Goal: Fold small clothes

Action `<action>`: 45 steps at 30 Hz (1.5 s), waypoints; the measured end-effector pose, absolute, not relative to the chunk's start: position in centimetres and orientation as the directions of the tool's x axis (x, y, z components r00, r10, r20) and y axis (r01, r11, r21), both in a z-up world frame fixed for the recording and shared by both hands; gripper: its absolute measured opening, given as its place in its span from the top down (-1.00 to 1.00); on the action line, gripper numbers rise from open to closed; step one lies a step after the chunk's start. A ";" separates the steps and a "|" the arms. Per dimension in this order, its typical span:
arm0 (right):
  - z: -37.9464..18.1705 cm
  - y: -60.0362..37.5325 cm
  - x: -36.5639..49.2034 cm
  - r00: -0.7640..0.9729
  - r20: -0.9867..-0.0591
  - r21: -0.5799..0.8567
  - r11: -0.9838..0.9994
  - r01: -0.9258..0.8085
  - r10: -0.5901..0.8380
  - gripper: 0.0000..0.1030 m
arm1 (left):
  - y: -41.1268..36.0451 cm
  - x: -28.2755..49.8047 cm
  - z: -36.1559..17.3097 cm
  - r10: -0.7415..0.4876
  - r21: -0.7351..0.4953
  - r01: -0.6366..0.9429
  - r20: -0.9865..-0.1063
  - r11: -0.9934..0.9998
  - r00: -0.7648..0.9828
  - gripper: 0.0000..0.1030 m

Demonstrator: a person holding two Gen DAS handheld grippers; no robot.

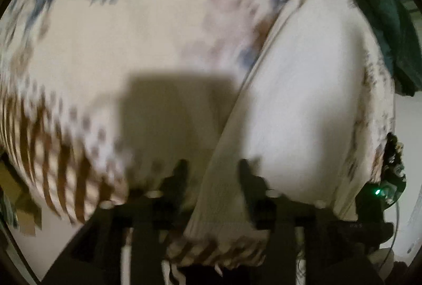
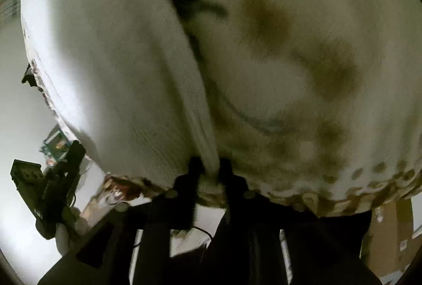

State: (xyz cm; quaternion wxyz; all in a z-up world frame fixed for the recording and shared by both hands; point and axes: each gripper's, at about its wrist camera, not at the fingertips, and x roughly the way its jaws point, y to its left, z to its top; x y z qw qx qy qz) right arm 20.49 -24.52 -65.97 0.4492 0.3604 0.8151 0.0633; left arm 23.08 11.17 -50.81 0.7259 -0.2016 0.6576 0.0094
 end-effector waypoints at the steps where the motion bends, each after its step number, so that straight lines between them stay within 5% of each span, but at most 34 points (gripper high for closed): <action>1: -65.4 -25.2 21.2 -0.313 -0.696 0.433 0.725 0.536 0.647 -0.13 | 11.1 24.4 -50.2 -0.261 -0.298 -0.271 -0.951 0.915 0.165 -0.07; 7: -63.0 -29.0 28.1 -0.149 -0.791 0.439 0.720 0.538 0.594 -0.16 | 8.5 38.2 -49.1 -0.330 -0.398 -0.154 -0.881 0.904 0.338 -0.10; 14: -60.4 -30.3 41.2 0.110 -0.869 0.471 0.737 0.484 0.483 -0.17 | 3.7 51.0 -52.7 -0.359 -0.392 -0.046 -0.879 0.919 0.313 -0.09; 15: -60.2 -30.1 42.3 0.125 -0.872 0.470 0.741 0.480 0.473 -0.17 | 3.3 51.8 -53.4 -0.349 -0.376 -0.032 -0.886 0.926 0.307 0.00; 16: -59.9 -30.2 43.6 0.139 -0.874 0.472 0.741 0.478 0.466 -0.18 | 3.0 52.5 -53.7 -0.344 -0.369 -0.024 -0.886 0.929 0.311 0.81; 23: -59.2 -31.0 45.9 0.158 -0.869 0.484 0.737 0.472 0.469 -0.18 | 5.2 55.5 -54.1 -0.324 -0.364 -0.055 -0.880 0.930 0.348 0.89; 27: -61.6 -32.1 45.6 0.131 -0.873 0.466 0.728 0.503 0.469 -0.18 | 4.0 56.1 -54.9 -0.348 -0.365 -0.019 -0.901 0.931 0.259 0.79; 31: -62.4 -33.1 42.1 0.124 -0.853 0.492 0.700 0.517 0.508 -0.45 | 4.4 52.6 -52.8 -0.385 -0.393 0.015 -0.890 0.919 0.245 0.26; 36: -61.8 -31.8 35.9 0.032 -0.803 0.532 0.690 0.490 0.595 -0.58 | 7.6 42.8 -50.6 -0.436 -0.447 -0.007 -0.875 0.894 0.211 -0.04; 45: -67.6 -27.5 22.3 -0.168 -0.617 0.600 0.597 0.533 0.769 -0.58 | 10.4 24.5 -57.0 -0.519 -0.508 -0.166 -0.855 0.845 -0.023 -0.08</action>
